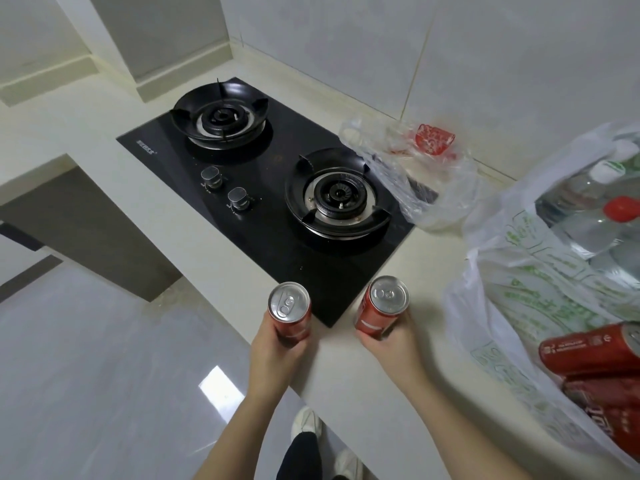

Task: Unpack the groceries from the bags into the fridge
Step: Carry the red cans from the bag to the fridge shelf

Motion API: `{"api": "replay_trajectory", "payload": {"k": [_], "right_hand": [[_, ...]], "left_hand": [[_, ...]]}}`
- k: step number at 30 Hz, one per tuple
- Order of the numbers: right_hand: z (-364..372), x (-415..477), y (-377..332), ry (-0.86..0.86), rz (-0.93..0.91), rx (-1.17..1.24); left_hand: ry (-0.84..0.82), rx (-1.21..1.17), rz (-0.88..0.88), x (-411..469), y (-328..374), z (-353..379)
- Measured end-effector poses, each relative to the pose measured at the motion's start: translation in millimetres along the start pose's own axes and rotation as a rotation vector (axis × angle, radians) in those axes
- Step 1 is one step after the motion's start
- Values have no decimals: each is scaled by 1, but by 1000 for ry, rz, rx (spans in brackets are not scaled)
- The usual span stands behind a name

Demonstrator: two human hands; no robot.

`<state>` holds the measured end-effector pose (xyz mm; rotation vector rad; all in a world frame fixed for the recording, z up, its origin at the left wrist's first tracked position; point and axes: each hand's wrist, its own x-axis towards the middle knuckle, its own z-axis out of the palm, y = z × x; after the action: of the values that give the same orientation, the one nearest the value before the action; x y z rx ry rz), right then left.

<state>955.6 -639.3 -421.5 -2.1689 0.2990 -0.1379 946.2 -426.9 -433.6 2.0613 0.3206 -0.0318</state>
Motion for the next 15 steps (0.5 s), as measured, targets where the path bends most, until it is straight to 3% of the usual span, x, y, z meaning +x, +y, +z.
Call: {"api": "replay_trajectory", "payload": {"k": [4,15], "right_hand": [[-5,-9,-17,-13,62,278],[-95,1,-145,41,-132,627]], "left_hand": [[2,-118,103,-10,19,-8],[9,-565,320,-31,170,-60]]}}
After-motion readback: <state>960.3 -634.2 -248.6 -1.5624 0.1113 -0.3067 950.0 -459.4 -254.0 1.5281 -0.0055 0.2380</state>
